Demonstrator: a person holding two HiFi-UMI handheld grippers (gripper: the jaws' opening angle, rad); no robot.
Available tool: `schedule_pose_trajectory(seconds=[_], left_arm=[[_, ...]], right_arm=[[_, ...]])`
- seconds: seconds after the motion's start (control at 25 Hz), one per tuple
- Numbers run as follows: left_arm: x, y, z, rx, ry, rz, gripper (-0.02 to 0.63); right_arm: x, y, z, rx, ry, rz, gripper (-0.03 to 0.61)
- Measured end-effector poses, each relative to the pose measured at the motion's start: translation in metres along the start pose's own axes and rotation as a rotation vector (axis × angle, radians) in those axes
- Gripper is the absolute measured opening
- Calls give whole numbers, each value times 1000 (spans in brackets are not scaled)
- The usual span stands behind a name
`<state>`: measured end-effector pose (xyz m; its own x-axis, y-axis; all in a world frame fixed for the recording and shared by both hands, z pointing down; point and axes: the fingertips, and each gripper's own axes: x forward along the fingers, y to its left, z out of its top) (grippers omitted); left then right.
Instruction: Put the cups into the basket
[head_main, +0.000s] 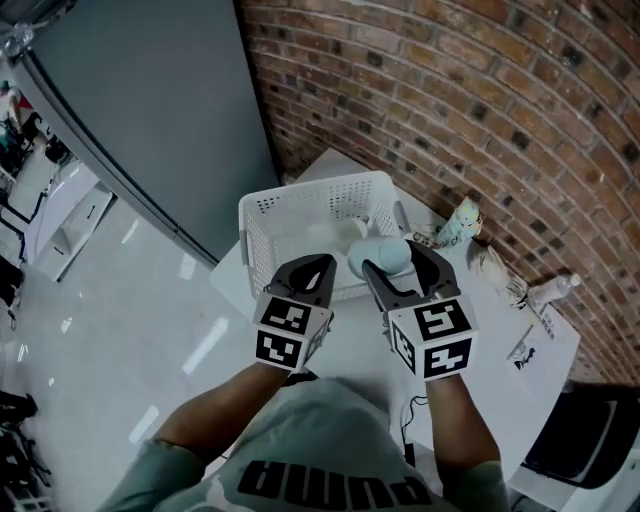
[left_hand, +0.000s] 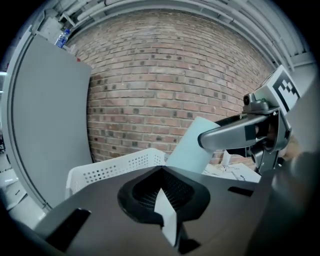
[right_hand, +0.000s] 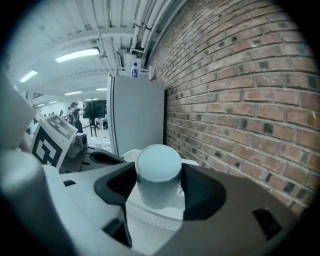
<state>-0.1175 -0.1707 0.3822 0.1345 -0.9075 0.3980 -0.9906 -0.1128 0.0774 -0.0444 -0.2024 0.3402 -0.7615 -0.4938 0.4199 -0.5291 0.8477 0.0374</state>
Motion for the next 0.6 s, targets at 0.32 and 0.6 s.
schedule_pose_trajectory(seconds=[0.32, 0.6], left_arm=[[-20, 86, 3, -47, -3, 119, 6], [-17, 134, 7, -91, -14, 161, 6]], right_arm=[[79, 45, 11, -66, 69, 111, 288], [124, 68, 4, -115, 123, 176, 288]])
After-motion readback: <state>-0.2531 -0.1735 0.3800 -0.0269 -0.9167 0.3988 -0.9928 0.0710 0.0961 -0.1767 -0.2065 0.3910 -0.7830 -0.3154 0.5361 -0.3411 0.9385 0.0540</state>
